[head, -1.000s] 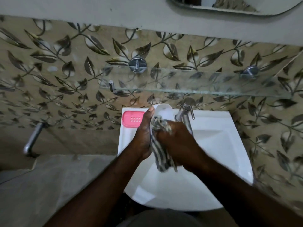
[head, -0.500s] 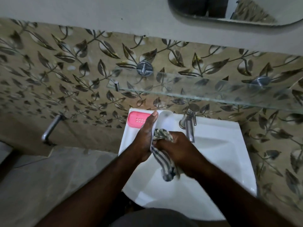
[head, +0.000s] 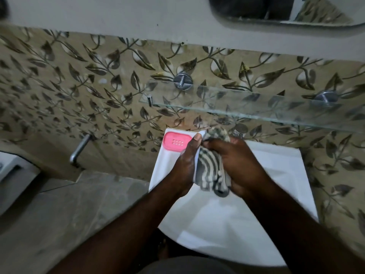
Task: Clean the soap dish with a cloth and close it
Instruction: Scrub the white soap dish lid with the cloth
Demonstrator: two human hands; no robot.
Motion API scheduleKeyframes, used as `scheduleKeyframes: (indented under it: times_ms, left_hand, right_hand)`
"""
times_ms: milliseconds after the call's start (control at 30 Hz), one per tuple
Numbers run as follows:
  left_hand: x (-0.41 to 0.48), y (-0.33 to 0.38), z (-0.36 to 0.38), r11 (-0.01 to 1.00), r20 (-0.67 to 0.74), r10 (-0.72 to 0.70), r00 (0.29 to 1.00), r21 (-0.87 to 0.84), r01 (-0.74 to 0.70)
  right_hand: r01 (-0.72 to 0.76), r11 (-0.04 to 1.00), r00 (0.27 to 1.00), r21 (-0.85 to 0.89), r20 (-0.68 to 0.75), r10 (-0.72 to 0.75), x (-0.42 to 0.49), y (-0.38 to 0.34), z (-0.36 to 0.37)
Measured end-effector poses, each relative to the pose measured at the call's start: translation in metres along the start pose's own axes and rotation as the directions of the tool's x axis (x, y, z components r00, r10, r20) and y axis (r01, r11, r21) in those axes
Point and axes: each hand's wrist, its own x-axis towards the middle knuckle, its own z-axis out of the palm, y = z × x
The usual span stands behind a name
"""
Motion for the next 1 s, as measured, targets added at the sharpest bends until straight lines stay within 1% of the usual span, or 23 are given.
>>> scheduleKeyframes:
  times_ms: [33, 67, 100, 133, 167, 233, 267, 300, 367, 400, 433, 500, 567, 633, 667, 733, 767, 800, 833, 867, 933, 967, 1000]
  left_hand:
    - [-0.002, 0.004, 0.004, 1.000, 0.006, 0.014, 1.000, -0.026, -0.014]
    - [-0.001, 0.007, 0.004, 0.999, -0.006, 0.009, 1.000, -0.040, -0.009]
    - [0.001, 0.009, 0.000, 0.999, -0.020, 0.016, 1.000, -0.043, -0.017]
    - [0.001, 0.013, -0.002, 0.999, -0.005, 0.013, 1.000, -0.048, -0.013]
    - [0.002, 0.015, -0.005, 0.999, -0.014, 0.030, 0.999, -0.025, -0.031]
    - [0.002, 0.010, -0.012, 0.997, -0.028, 0.078, 0.997, 0.013, -0.077]
    - [-0.001, 0.007, -0.010, 0.999, -0.033, 0.054, 0.998, 0.001, -0.054]
    - [-0.004, 0.004, -0.009, 0.999, -0.039, 0.031, 0.999, -0.013, -0.032]
    - [-0.005, -0.005, -0.007, 1.000, -0.029, 0.012, 0.999, -0.005, -0.013]
    - [-0.005, -0.005, -0.006, 1.000, -0.040, 0.024, 0.999, -0.002, -0.024]
    - [-0.004, -0.003, -0.006, 0.999, -0.040, 0.039, 0.998, 0.004, -0.038]
    - [-0.003, 0.005, -0.007, 1.000, -0.030, 0.027, 0.999, -0.010, -0.027]
    - [-0.001, 0.007, -0.012, 1.000, -0.063, -0.005, 0.998, 0.015, 0.006]
    - [0.000, 0.001, -0.014, 0.999, -0.104, -0.014, 0.995, 0.046, 0.019]
    - [-0.001, -0.003, -0.013, 0.998, -0.107, -0.037, 0.994, 0.040, 0.041]
    - [-0.005, -0.007, -0.004, 0.997, -0.077, -0.073, 0.994, -0.003, 0.073]
    - [-0.006, -0.008, -0.001, 0.998, -0.055, -0.062, 0.997, -0.031, 0.060]
    - [-0.006, -0.005, 0.003, 0.997, -0.023, -0.047, 0.999, -0.061, 0.046]
    - [-0.004, 0.000, 0.005, 0.996, -0.001, -0.030, 1.000, -0.086, 0.030]
    - [-0.002, 0.005, 0.005, 0.995, -0.004, -0.024, 1.000, -0.093, 0.024]
    - [0.003, 0.015, 0.002, 0.996, -0.040, -0.015, 0.999, -0.085, 0.012]
    - [0.006, 0.017, 0.001, 0.998, -0.067, 0.000, 0.998, -0.064, -0.005]
    - [0.007, 0.015, 0.000, 0.999, -0.087, 0.004, 0.996, -0.032, -0.007]
  right_hand:
    - [0.054, 0.998, 0.998, 0.043, -0.033, -0.052, -0.002, -0.002, 0.005]
    - [0.115, 0.993, 0.992, -0.033, -0.047, -0.116, -0.007, -0.001, 0.009]
    - [0.161, 0.973, 0.985, -0.166, -0.034, -0.169, -0.016, 0.006, 0.011]
    - [0.182, 0.937, 0.983, -0.298, 0.015, -0.186, -0.026, 0.016, 0.012]
    - [0.170, 0.904, 0.985, -0.393, 0.067, -0.156, -0.034, 0.027, 0.011]
    - [0.082, 0.898, 0.993, -0.433, 0.110, -0.037, -0.039, 0.034, 0.004]
    - [0.035, 0.924, 0.994, -0.381, 0.107, 0.007, -0.034, 0.030, 0.003]
    - [-0.015, 0.962, 0.996, -0.273, 0.085, 0.039, -0.026, 0.024, 0.002]
    - [-0.076, 0.997, 0.997, 0.024, -0.003, 0.076, -0.009, 0.008, 0.002]
    - [-0.059, 0.989, 0.997, 0.137, -0.047, 0.066, -0.003, 0.001, 0.006]
    - [-0.017, 0.986, 0.997, 0.167, -0.076, 0.030, -0.001, 0.002, 0.010]
    - [0.029, 1.000, 0.998, -0.001, -0.060, -0.029, -0.009, 0.018, 0.013]
    - [-0.026, 0.973, 0.997, -0.229, 0.066, 0.042, -0.026, 0.037, 0.009]
    - [-0.087, 0.946, 0.978, -0.313, 0.156, 0.142, -0.031, 0.043, -0.001]
    - [-0.108, 0.954, 0.975, -0.280, 0.158, 0.157, -0.027, 0.039, -0.004]
    - [-0.161, 0.986, 0.982, -0.052, 0.092, 0.165, -0.017, 0.023, -0.005]
    - [-0.133, 0.989, 0.990, 0.064, 0.047, 0.130, -0.012, 0.014, -0.003]
    - [-0.068, 0.990, 0.998, 0.125, 0.013, 0.067, -0.011, 0.008, 0.000]
    - [0.004, 0.993, 1.000, 0.120, 0.005, -0.005, -0.013, 0.006, 0.004]
    - [0.078, 0.996, 0.997, 0.052, 0.022, -0.079, -0.019, 0.008, 0.005]
    - [0.226, 0.948, 0.973, -0.222, 0.102, -0.208, -0.035, 0.022, 0.003]
    - [0.309, 0.872, 0.951, -0.379, 0.145, -0.274, -0.040, 0.034, -0.002]
    - [0.406, 0.746, 0.913, -0.529, 0.201, -0.354, -0.042, 0.046, -0.010]
